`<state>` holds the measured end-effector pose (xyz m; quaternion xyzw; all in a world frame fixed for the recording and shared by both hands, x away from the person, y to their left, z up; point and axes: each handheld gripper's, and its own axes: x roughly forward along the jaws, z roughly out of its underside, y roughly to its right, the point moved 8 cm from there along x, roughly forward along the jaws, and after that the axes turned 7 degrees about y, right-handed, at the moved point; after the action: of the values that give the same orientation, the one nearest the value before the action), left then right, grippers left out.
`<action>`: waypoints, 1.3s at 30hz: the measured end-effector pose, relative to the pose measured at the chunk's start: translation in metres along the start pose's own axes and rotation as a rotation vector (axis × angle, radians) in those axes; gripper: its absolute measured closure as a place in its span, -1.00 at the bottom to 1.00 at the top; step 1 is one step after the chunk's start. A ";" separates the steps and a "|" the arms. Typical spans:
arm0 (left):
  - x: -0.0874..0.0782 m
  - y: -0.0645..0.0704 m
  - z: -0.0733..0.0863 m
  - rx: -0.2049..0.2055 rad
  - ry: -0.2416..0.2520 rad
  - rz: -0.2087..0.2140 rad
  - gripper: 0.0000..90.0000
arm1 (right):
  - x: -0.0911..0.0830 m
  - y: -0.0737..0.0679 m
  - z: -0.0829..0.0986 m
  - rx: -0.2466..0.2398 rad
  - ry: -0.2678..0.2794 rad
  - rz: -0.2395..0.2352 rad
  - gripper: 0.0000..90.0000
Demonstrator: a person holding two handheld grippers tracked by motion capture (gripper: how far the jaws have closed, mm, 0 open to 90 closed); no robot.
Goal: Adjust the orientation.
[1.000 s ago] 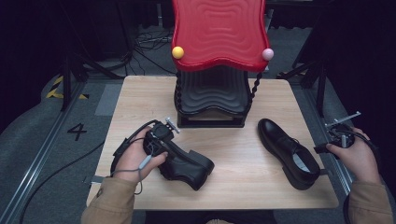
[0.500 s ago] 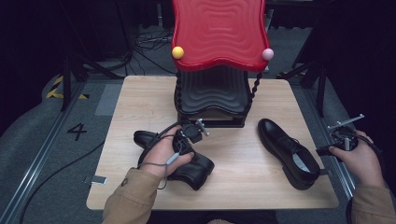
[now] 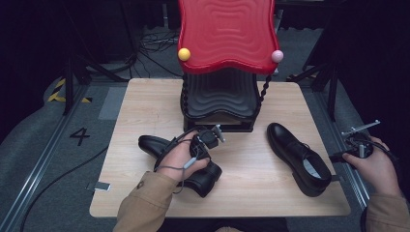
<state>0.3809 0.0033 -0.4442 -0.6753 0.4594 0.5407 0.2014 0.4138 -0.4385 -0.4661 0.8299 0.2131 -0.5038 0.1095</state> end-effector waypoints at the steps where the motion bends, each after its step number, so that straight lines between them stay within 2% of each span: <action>1: 0.002 -0.001 0.001 0.000 -0.017 -0.007 1.00 | 0.000 -0.001 0.000 -0.002 0.000 -0.001 0.60; 5: 0.003 -0.002 0.001 -0.010 -0.015 -0.003 1.00 | 0.000 -0.001 -0.001 -0.004 0.000 0.000 0.60; 9: 0.004 -0.001 -0.002 -0.011 -0.020 -0.044 1.00 | 0.001 -0.002 -0.001 -0.012 -0.001 0.001 0.60; 13: 0.005 -0.003 -0.006 -0.003 -0.019 -0.056 1.00 | 0.001 -0.002 -0.001 -0.008 0.007 0.005 0.60; 20: 0.004 -0.006 -0.012 -0.014 -0.014 -0.055 1.00 | -0.002 -0.001 -0.001 -0.011 0.017 0.010 0.60; 27: 0.005 -0.016 -0.025 -0.031 0.012 -0.060 1.00 | -0.008 0.002 0.006 0.001 0.027 0.021 0.60; 32: 0.007 -0.020 -0.032 -0.045 0.006 -0.055 1.00 | -0.013 0.005 0.011 0.007 0.043 0.029 0.60; 35: 0.009 -0.024 -0.037 -0.044 -0.003 -0.064 1.00 | -0.016 0.006 0.015 0.013 0.049 0.035 0.60; 37: 0.010 -0.027 -0.040 -0.060 0.001 -0.065 1.00 | -0.018 0.007 0.017 0.018 0.053 0.040 0.60; 39: 0.012 -0.030 -0.043 -0.055 0.007 -0.077 1.00 | -0.020 0.009 0.020 0.019 0.060 0.046 0.60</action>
<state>0.4294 -0.0198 -0.4474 -0.6996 0.4189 0.5425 0.2019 0.3943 -0.4587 -0.4581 0.8504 0.1923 -0.4781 0.1067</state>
